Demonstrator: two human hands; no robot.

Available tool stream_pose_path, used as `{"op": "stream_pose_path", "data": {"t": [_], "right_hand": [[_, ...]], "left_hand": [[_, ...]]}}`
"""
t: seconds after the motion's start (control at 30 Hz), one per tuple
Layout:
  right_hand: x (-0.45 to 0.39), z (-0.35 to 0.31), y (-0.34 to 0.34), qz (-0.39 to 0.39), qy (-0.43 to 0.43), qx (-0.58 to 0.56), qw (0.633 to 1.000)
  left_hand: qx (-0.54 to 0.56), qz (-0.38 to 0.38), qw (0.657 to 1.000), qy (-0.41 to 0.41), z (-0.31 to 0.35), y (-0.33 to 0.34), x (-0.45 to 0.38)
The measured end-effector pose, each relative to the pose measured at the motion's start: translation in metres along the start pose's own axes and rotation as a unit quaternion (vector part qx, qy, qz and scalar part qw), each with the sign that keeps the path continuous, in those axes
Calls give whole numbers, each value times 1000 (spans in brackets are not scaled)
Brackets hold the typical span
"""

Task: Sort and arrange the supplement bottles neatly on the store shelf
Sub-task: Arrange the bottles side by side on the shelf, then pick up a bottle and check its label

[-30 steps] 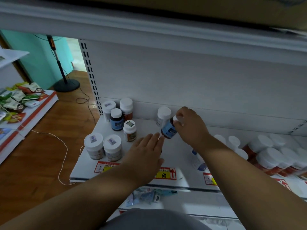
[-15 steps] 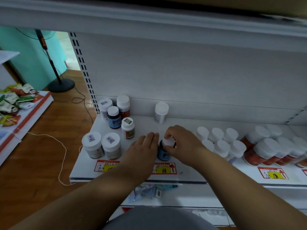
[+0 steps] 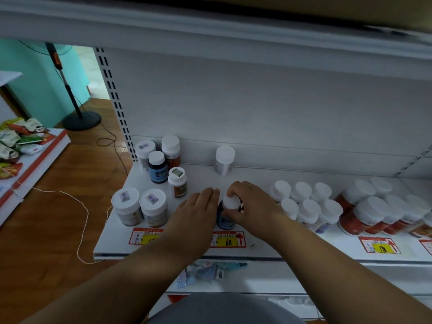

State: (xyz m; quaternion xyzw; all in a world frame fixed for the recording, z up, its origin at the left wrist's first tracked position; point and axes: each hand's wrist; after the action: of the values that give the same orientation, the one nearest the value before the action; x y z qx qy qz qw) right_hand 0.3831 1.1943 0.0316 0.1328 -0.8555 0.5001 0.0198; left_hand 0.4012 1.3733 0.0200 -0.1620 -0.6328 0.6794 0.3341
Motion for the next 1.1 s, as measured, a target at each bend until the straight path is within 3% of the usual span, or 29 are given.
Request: {"op": "stream_pose_path", "data": {"t": [0.07, 0.2, 0.4, 0.63, 0.8, 0.93, 1.1], "right_hand": [[0, 1, -5, 14, 11, -4, 1000], [-36, 2, -28, 116, -6, -20, 993], [-120, 12, -41, 26, 93, 59, 994], [-128, 16, -37, 45, 98, 56, 993], [-99, 3, -55, 74, 68, -208, 973], [-66, -25, -68, 27, 29, -455, 889], [-34, -54, -74, -47, -1, -579, 814]], "left_hand": [[11, 11, 1000, -2, 1, -3, 2], [25, 97, 995, -8, 1, -16, 2], [20, 148, 989, -22, -4, -32, -10], [54, 131, 989, -39, -14, -35, -11], [185, 226, 956, -38, -14, -33, -2], [326, 306, 893, -50, -9, -32, 5], [396, 329, 856, -36, 2, -37, 7]]}}
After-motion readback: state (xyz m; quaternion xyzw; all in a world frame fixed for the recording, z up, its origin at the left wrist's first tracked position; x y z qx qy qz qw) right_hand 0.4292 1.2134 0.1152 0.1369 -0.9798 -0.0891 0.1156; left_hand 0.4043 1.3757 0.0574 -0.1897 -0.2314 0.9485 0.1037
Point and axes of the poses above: each hand's wrist, its own x-axis away from the middle knuckle, its own y-axis out of the palm, z = x × y, and after that the axes turned 13 degrees about -z, right-handed
